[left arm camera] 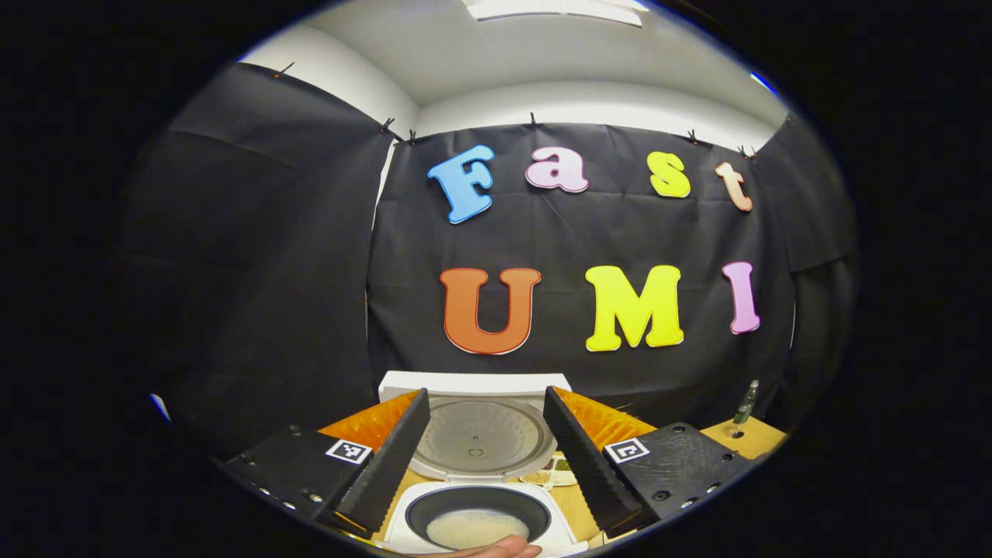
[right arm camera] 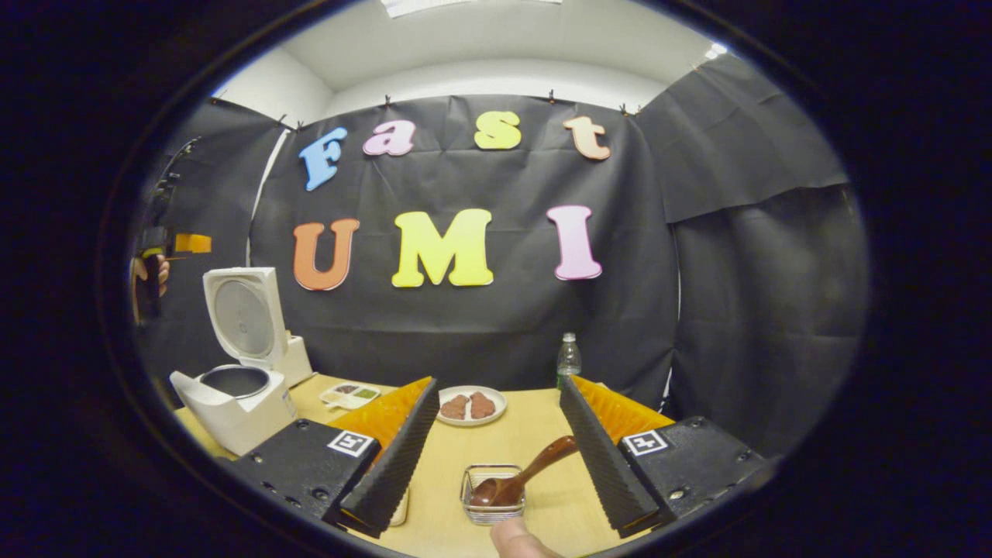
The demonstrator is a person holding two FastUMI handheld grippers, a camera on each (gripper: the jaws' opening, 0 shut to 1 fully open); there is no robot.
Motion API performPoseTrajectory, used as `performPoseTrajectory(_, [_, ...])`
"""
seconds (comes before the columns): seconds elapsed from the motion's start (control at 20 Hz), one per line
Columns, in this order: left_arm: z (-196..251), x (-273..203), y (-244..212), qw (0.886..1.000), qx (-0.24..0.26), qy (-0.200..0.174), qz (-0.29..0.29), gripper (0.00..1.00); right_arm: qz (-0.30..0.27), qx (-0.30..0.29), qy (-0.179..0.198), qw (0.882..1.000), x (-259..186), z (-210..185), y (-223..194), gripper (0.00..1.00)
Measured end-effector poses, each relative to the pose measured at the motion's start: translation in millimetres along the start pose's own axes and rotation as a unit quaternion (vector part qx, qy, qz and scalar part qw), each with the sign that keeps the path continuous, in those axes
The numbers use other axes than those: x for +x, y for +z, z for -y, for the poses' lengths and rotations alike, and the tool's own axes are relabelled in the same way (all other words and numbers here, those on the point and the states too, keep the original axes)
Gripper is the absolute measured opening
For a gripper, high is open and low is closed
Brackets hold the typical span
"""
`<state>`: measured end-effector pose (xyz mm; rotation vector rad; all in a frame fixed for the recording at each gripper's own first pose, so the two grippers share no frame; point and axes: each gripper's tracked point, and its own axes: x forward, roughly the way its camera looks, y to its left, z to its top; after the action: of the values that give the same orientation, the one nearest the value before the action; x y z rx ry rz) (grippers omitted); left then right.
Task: Close the left gripper, press the button to open the rice cooker; take a wooden spoon from the chopstick holder with the right hand, scoop a spoonful of rice and pour it into the rice cooker, then put the wooden spoon back into the chopstick holder.
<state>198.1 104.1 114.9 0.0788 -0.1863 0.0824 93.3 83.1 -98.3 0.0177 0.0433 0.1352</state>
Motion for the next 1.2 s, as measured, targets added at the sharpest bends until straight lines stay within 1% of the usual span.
performPoseTrajectory(0.1, [-13.0, 23.7, 19.2, 0.999, 0.018, 0.018, 0.026, 0.94, 0.010, -0.003, 0.003, 1.000, -6.5, -1.0, 3.5, 0.99])
performPoseTrajectory(0.15, [-17.2, 34.0, 18.4, 0.999, 0.024, 0.027, 0.022, 0.94, 0.013, -0.003, 0.005, 1.000, -9.0, -1.7, 4.5, 0.99])
performPoseTrajectory(0.25, [-10.7, 54.1, 16.5, 1.000, 0.009, 0.019, 0.009, 0.94, 0.014, 0.001, 0.009, 1.000, -11.2, -1.9, 3.1, 1.00])
performPoseTrajectory(0.35, [-12.2, 76.9, 11.7, 1.000, 0.006, 0.018, -0.003, 0.93, 0.015, -0.003, 0.008, 1.000, -11.8, 0.3, -0.2, 1.00])
performPoseTrajectory(0.4, [-12.4, 89.2, 7.6, 1.000, 0.007, 0.018, -0.002, 0.93, 0.018, -0.008, 0.004, 1.000, -11.1, 3.1, -0.9, 1.00])
performPoseTrajectory(0.45, [-8.8, 102.3, 1.3, 1.000, 0.005, 0.008, -0.003, 0.93, 0.018, -0.009, -0.005, 1.000, -11.5, 8.1, -2.2, 0.99])
performPoseTrajectory(0.5, [-8.8, 113.0, -6.8, 1.000, 0.002, 0.009, -0.007, 0.93, 0.014, -0.007, -0.011, 1.000, -10.7, 11.0, -4.2, 0.99])
performPoseTrajectory(0.6, [-18.0, 132.3, -24.5, 1.000, 0.005, 0.022, -0.020, 0.93, 0.006, 0.001, -0.014, 1.000, -16.6, 15.3, -6.8, 1.00])
performPoseTrajectory(0.75, [-22.5, 154.1, -39.1, 0.999, 0.010, 0.028, -0.027, 0.94, -0.003, 0.007, -0.027, 1.000, -30.0, 25.3, -7.1, 1.00])
performPoseTrajectory(0.85, [-21.4, 164.5, -52.0, 0.999, 0.020, 0.020, -0.043, 0.94, -0.009, 0.003, -0.037, 0.999, -37.3, 30.4, -8.5, 1.00])
performPoseTrajectory(0.9, [-23.6, 167.3, -62.1, 0.998, 0.025, 0.023, -0.058, 0.94, -0.014, -0.003, -0.044, 0.999, -42.0, 33.8, -10.5, 1.00])
performPoseTrajectory(0.95, [-24.4, 166.1, -61.3, 0.998, 0.018, 0.025, -0.054, 0.84, -0.018, -0.005, -0.051, 0.999, -46.4, 37.0, -10.6, 1.00])
performPoseTrajectory(1.0, [-24.6, 165.7, -62.4, 0.998, 0.023, 0.025, -0.061, 0.96, -0.019, -0.006, -0.055, 0.998, -53.5, 40.0, -10.1, 1.00])
performPoseTrajectory(1.2, [-24.5, 153.4, -65.8, 0.995, 0.023, 0.023, -0.091, 0.97, -0.025, 0.006, -0.055, 0.998, -75.6, 40.7, -5.0, 1.00])
